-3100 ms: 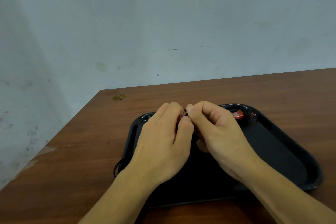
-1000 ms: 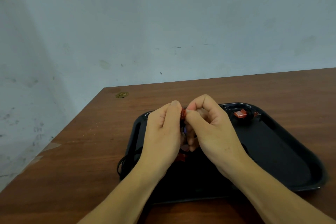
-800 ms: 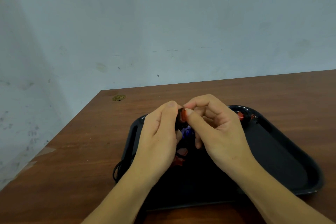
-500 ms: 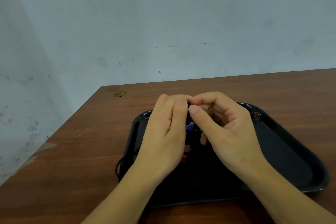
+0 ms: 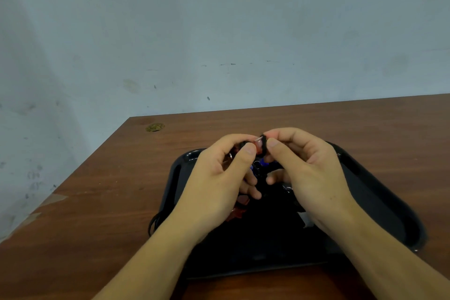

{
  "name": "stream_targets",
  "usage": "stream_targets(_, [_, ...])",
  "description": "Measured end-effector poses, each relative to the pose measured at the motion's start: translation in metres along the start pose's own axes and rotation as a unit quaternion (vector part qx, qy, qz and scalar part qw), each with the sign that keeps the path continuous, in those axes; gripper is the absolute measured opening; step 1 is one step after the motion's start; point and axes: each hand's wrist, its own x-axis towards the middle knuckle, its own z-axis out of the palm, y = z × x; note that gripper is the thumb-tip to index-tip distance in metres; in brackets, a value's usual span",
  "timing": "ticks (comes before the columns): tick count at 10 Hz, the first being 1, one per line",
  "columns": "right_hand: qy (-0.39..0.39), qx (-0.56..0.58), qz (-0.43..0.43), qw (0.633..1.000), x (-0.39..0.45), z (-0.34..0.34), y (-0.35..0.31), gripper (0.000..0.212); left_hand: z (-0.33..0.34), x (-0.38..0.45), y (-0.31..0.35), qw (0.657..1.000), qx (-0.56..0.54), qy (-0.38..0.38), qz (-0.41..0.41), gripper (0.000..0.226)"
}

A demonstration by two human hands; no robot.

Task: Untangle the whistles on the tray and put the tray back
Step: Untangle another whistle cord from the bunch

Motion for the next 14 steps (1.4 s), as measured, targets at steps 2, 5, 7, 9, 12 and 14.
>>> stream_targets(2, [-0.021, -0.009, 0.014, 1.000, 0.003, -0.005, 0.003, 0.014, -0.001, -0.001, -0.005, 1.000, 0.007, -0.011, 0.018, 0.014])
stream_targets(5, [-0.047, -0.047, -0.064, 0.996, 0.002, -0.007, -0.003, 0.011, -0.006, -0.001, -0.009, 0.997, 0.014, -0.025, 0.073, 0.022])
stream_targets(7, [-0.064, -0.060, -0.072, 0.994, 0.003, -0.007, -0.004, 0.012, -0.005, 0.001, -0.009, 0.993, 0.047, -0.028, 0.103, 0.020])
stream_targets(9, [-0.056, -0.051, -0.064, 0.995, 0.003, -0.006, -0.004, 0.014, -0.004, 0.000, -0.006, 0.992, 0.059, -0.035, 0.109, 0.018])
stream_targets(12, [-0.084, -0.035, -0.054, 0.994, 0.004, -0.005, -0.004, 0.013, -0.005, 0.002, -0.009, 0.994, 0.000, -0.070, 0.079, 0.022])
stream_targets(14, [-0.106, -0.063, -0.061, 0.991, 0.008, -0.011, -0.004, 0.012, -0.007, 0.004, -0.016, 0.994, -0.046, -0.089, 0.049, 0.026])
